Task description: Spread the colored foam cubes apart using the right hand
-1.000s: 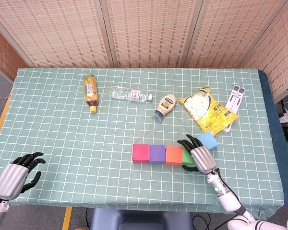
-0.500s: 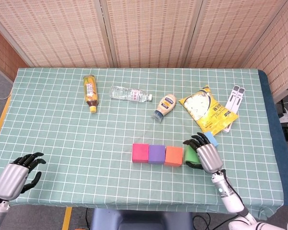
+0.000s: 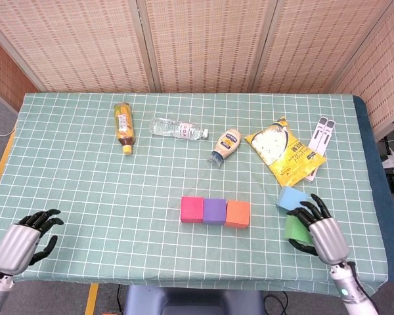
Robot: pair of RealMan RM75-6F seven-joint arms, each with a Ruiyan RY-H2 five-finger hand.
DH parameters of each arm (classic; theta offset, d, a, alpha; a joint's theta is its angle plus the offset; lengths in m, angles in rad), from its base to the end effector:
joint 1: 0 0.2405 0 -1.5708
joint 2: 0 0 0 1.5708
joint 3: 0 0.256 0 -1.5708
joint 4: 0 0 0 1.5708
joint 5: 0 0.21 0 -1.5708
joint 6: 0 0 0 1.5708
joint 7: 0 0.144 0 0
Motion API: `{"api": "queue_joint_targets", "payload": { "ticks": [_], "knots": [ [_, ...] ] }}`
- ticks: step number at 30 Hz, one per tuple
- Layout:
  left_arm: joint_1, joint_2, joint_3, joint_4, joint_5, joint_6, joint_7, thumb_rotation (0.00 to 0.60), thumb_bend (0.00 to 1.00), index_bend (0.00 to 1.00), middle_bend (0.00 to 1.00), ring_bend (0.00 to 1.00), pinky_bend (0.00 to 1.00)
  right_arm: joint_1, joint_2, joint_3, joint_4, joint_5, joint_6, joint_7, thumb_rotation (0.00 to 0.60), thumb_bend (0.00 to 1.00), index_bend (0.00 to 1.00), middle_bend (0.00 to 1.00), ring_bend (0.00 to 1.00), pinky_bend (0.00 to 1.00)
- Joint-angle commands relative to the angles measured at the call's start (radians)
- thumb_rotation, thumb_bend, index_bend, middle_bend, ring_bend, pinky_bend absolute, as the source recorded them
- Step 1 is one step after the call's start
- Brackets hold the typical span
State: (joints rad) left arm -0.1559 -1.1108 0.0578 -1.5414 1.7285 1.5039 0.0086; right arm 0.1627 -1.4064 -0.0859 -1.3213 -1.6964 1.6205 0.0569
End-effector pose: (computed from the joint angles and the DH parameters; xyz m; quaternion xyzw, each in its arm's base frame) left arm -0.2923 0.1765 0.1427 -0.7023 -0.3139 -0.3914 0.5050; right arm -0.2951 -0.1750 0.0781 0.6571 -0.3355 0.4631 0.4911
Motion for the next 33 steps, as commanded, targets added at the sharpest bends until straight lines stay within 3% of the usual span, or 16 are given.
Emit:
{"api": "queue_joint_targets", "payload": {
  "ticks": [1,8,11,13,16,21,26,33],
  "knots": [
    [-0.002,-0.002,0.001,-0.001,-0.003,-0.007,0.005,0.6,0.48,0.38,0.25,0.29,0.45,-0.04,0.046,-0.034,-0.008,0.01,0.002,0.031,0.6,0.06,0.35,0.53,0.21,0.06],
    [-0.003,-0.002,0.002,-0.005,-0.002,-0.011,0.013,0.6,0.47,0.38,0.25,0.29,0.45,-0.082,0.102,-0.05,-0.056,0.064,-0.054,-0.073,0.6,0.06,0.36,0.53,0.21,0.05],
    [-0.003,-0.001,0.002,-0.005,-0.004,-0.011,0.01,0.6,0.47,0.38,0.25,0.29,0.45,-0.086,0.12,-0.039,-0.098,0.113,-0.101,-0.125,0.6,0.06,0.36,0.49,0.16,0.04],
    [-0.002,-0.001,0.001,-0.005,-0.004,-0.009,0.01,0.6,0.47,0.38,0.25,0.29,0.45,-0.084,0.132,-0.036,-0.121,0.128,-0.125,-0.141,0.6,0.06,0.34,0.37,0.06,0.02],
    [-0.002,0.0,0.002,-0.006,-0.003,-0.008,0.009,0.6,0.47,0.38,0.25,0.29,0.45,-0.08,0.143,-0.037,-0.142,0.121,-0.144,-0.15,0.6,0.06,0.31,0.21,0.0,0.01],
    [-0.005,-0.002,0.003,-0.005,-0.005,-0.017,0.013,0.6,0.47,0.39,0.25,0.29,0.45,-0.072,0.133,-0.026,-0.137,0.059,-0.113,-0.105,0.6,0.06,0.21,0.1,0.0,0.0],
    [-0.005,-0.002,0.005,-0.006,-0.002,-0.018,0.015,0.6,0.47,0.38,0.25,0.29,0.45,-0.049,0.106,-0.014,-0.125,-0.024,-0.074,-0.017,0.6,0.06,0.07,0.06,0.0,0.0],
    [-0.008,-0.002,0.004,-0.007,-0.007,-0.025,0.017,0.6,0.47,0.38,0.25,0.29,0.45,0.058,0.066,0.028,-0.157,-0.065,-0.178,0.028,0.6,0.06,0.05,0.06,0.0,0.0]
  ]
}}
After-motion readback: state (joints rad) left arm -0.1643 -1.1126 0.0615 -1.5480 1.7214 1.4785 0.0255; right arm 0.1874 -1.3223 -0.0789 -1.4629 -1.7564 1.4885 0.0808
